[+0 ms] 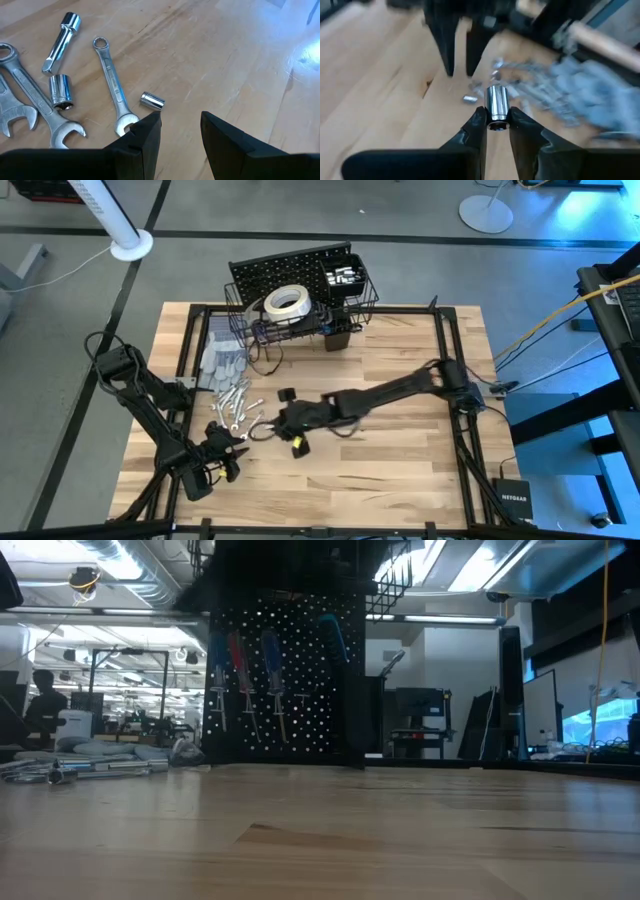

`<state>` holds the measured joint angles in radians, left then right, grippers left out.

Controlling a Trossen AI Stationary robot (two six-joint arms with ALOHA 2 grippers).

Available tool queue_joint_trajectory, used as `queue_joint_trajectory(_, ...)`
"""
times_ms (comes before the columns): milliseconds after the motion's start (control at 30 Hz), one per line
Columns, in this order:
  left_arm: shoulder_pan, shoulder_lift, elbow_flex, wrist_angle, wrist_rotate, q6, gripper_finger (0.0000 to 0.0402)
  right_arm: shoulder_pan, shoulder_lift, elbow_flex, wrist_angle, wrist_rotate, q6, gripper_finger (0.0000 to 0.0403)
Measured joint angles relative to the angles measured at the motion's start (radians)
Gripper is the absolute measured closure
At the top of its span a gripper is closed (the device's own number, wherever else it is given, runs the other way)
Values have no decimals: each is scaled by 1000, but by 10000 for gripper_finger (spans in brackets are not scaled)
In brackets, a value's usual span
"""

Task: Hang tools onto peg board
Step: Put the socket into the top black bin on the pegboard

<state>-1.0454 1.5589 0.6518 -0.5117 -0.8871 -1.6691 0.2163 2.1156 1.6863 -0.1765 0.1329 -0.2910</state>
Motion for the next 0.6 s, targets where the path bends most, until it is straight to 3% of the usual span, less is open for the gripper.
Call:
queue_joint_trajectory(300, 1, 0, 0, 7, -18, -5, 270, 27, -333, 2, -109, 263, -62, 339)
queue_joint_trajectory(467, 1, 0, 0, 7, -25, -8, 270, -21, -490, 3, -74, 403, -122, 339)
queue_joint_trajectory(600, 1, 0, 0, 9, -33, -8, 270, -89, -580, 2, -25, 455, -160, 339)
